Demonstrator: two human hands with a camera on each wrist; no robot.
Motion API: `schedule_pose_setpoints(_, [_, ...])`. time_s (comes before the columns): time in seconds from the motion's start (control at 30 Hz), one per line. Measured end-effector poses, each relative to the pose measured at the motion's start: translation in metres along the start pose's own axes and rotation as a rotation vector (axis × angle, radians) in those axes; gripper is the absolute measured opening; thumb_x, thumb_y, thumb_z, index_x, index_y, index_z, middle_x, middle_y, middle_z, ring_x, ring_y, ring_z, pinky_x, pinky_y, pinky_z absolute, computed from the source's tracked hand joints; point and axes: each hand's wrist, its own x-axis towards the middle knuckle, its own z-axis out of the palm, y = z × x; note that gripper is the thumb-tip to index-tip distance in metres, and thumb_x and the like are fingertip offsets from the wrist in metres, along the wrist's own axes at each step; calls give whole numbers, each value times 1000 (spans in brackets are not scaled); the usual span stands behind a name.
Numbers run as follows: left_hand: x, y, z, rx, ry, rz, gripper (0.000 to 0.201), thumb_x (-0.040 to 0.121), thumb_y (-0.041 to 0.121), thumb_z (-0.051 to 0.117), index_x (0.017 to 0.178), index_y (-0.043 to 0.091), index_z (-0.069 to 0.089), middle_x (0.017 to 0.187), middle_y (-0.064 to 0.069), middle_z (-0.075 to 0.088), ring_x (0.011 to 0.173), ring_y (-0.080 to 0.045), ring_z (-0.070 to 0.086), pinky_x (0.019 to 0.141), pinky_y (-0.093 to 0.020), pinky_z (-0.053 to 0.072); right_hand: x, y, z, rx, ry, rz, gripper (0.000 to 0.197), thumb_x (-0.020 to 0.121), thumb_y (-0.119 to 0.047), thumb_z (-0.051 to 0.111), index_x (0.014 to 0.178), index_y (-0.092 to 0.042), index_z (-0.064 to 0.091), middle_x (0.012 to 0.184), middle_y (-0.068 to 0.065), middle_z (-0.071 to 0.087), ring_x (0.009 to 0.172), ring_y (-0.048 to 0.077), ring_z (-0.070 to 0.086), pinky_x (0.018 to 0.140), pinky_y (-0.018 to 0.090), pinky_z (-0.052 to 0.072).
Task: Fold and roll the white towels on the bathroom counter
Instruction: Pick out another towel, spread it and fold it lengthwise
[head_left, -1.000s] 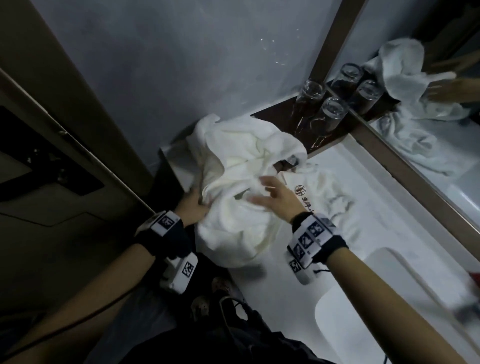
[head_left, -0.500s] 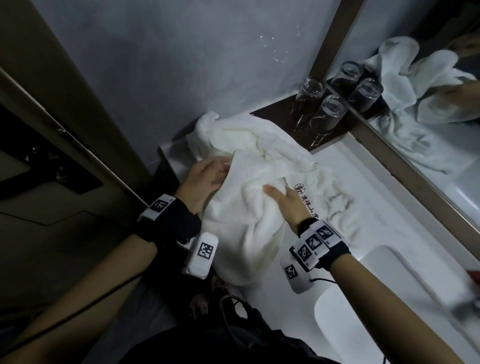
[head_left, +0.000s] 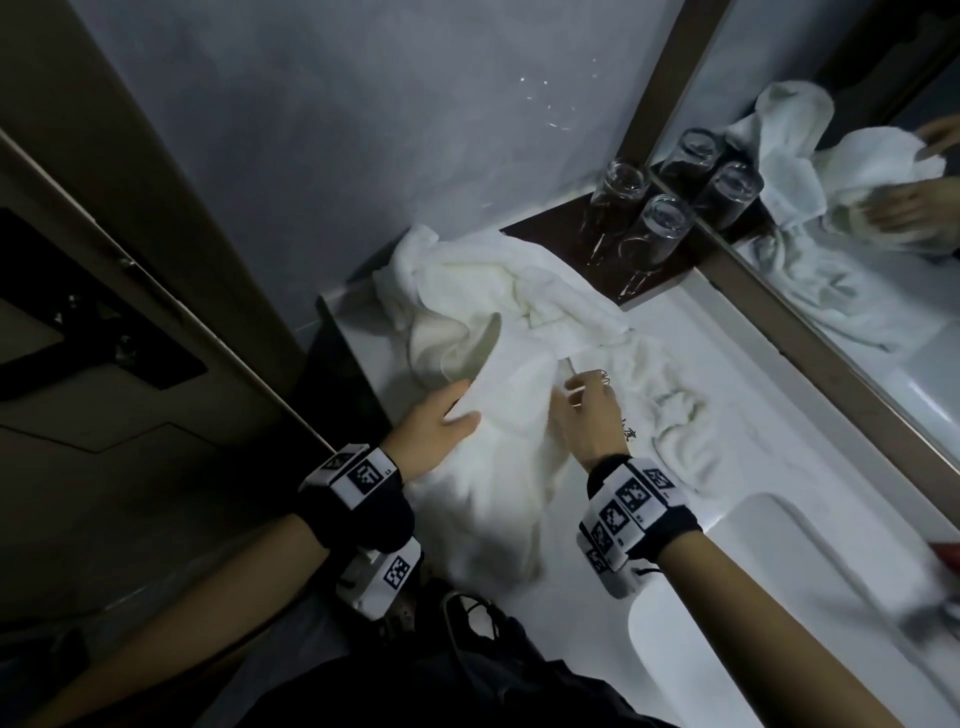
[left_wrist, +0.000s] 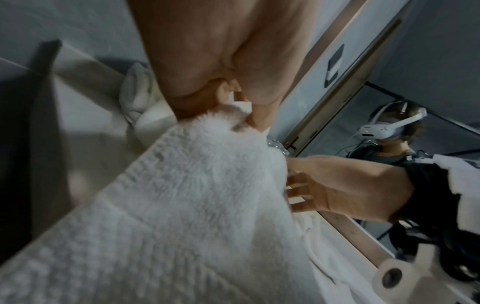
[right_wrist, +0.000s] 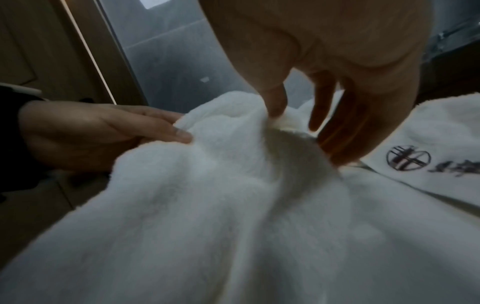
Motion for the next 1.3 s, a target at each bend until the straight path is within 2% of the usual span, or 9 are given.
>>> schedule_pose_setpoints(0.07, [-3,9,8,-13,-47,50,40,91,10,55,130,7,48,128,-1,55,120,-7,48,102,-18,35,-5,-7,-2,1,-95,10,45,93,-54,36,88,-14,56,97,9,59,92,27,54,81,32,36])
schedule_pose_setpoints(0.17, [-11,18,27,59,-228,131,5,88,8,59,92,9,58,85,0,58,78,4,53,75,-18,44,-11,-17,1,78,-272,73,71,76,-77,40,103,-14,55,96,3,59,91,23,54,81,33,37])
schedule_pose_setpoints(0.23, [-17,18,38,145,-301,158,33,86,9,60,64,19,39,62,6,37,53,2,37,55,-17,30,-11,-16,2,4,-289,86,57,77,-62,56,102,-11,50,95,4,56,89,23,52,73,31,35])
schedule_pose_setpoints(0.33, [-28,15,41,165,-376,197,41,89,11,58,60,22,30,59,8,28,51,-1,32,53,-17,26,-10,-8,0,-84,-242,98,24,86,-33,58,86,-13,44,82,1,48,84,20,45,58,28,29])
schedule_pose_setpoints(0.57, [-39,-10,19,140,-68,-8,19,92,22,53,95,3,55,92,-13,61,83,-18,56,80,-29,44,-31,8,1,662,-79,375,22,96,-22,48,108,-4,44,91,12,56,82,25,58,68,33,48])
schedule_pose_setpoints(0.67, [-47,-24,15,116,-159,-155,52,75,40,67,115,12,46,113,-4,50,100,-14,53,84,-22,40,-48,5,1,691,-146,445,39,97,-34,44,117,0,46,93,14,59,84,28,61,71,29,55])
schedule_pose_setpoints(0.83, [-69,-41,24,197,-220,-142,72,70,27,74,129,24,33,124,-6,24,117,-21,37,101,-26,35,-69,17,-1,910,-184,413,63,82,-37,67,123,8,51,108,28,62,102,38,63,88,41,53])
schedule_pose_setpoints(1.07, [-91,-60,49,181,-256,-41,81,77,16,71,140,26,22,118,-11,40,106,-20,47,91,-21,37,-69,72,-31,159,191,163,84,74,11,63,142,-16,21,131,19,37,113,29,47,98,37,41])
schedule_pose_setpoints(1.3, [-98,-65,71,150,-97,8,83,78,-2,63,144,19,16,113,-8,44,95,-15,46,71,-3,38,-108,99,-17,-48,-3,-191,69,67,-23,83,127,-11,51,128,16,35,119,30,45,96,13,37])
